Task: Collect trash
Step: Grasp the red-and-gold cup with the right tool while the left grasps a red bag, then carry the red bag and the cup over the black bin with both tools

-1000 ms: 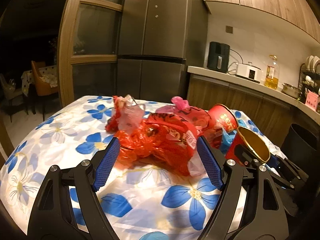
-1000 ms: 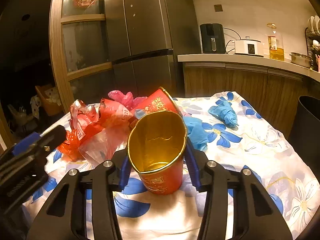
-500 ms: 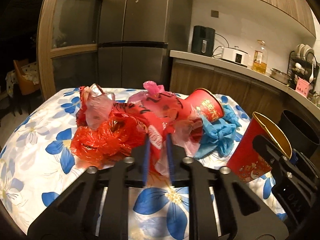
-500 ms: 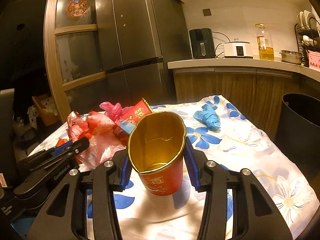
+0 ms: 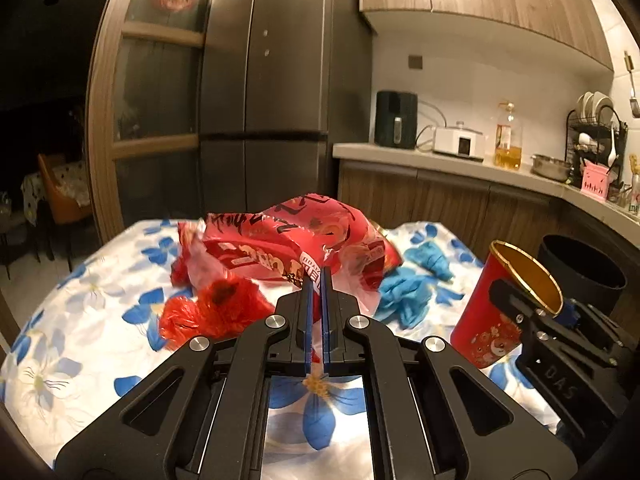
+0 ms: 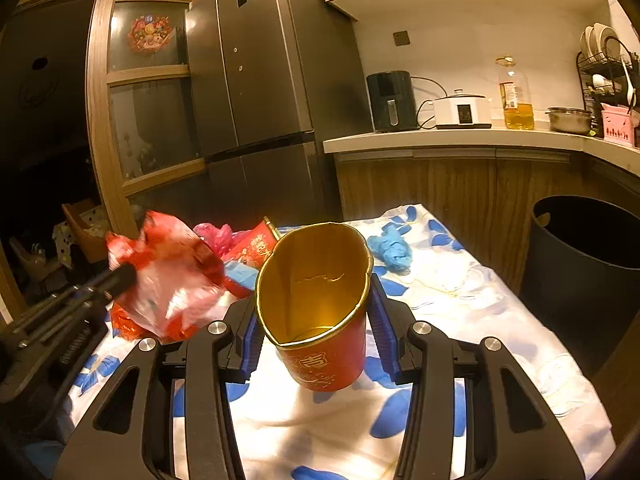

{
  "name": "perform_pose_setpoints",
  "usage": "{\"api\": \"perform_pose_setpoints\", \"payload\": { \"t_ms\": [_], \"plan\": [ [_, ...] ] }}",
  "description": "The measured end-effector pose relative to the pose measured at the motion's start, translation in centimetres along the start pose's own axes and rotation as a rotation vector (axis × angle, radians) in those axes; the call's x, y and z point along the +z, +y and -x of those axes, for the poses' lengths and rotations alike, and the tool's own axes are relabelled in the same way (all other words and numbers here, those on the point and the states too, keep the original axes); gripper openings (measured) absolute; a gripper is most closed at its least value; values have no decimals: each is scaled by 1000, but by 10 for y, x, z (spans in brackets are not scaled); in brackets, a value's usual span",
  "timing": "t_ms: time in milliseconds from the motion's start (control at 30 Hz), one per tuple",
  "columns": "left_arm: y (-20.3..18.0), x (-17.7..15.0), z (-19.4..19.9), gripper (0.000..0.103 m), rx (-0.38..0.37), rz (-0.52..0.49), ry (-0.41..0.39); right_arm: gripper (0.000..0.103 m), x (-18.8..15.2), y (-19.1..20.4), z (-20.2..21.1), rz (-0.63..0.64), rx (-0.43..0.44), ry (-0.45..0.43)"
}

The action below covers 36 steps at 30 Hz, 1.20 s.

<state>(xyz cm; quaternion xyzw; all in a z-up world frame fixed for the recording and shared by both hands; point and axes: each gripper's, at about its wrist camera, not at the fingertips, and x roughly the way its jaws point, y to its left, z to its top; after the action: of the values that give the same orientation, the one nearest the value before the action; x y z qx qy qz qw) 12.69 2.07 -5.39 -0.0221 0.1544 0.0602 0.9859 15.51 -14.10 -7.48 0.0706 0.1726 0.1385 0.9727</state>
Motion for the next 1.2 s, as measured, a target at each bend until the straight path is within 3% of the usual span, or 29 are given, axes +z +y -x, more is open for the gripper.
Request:
{"api": "perform_pose_setpoints", "payload": {
  "t_ms": [700, 1200],
  "plan": [
    [-45, 15, 26, 2, -100, -48, -61, 47, 14, -42, 46, -23, -76, -82],
    [-114, 35, 15, 2, -255, -100, -97, 47, 41, -100, 72, -60, -204, -170]
  ]
}}
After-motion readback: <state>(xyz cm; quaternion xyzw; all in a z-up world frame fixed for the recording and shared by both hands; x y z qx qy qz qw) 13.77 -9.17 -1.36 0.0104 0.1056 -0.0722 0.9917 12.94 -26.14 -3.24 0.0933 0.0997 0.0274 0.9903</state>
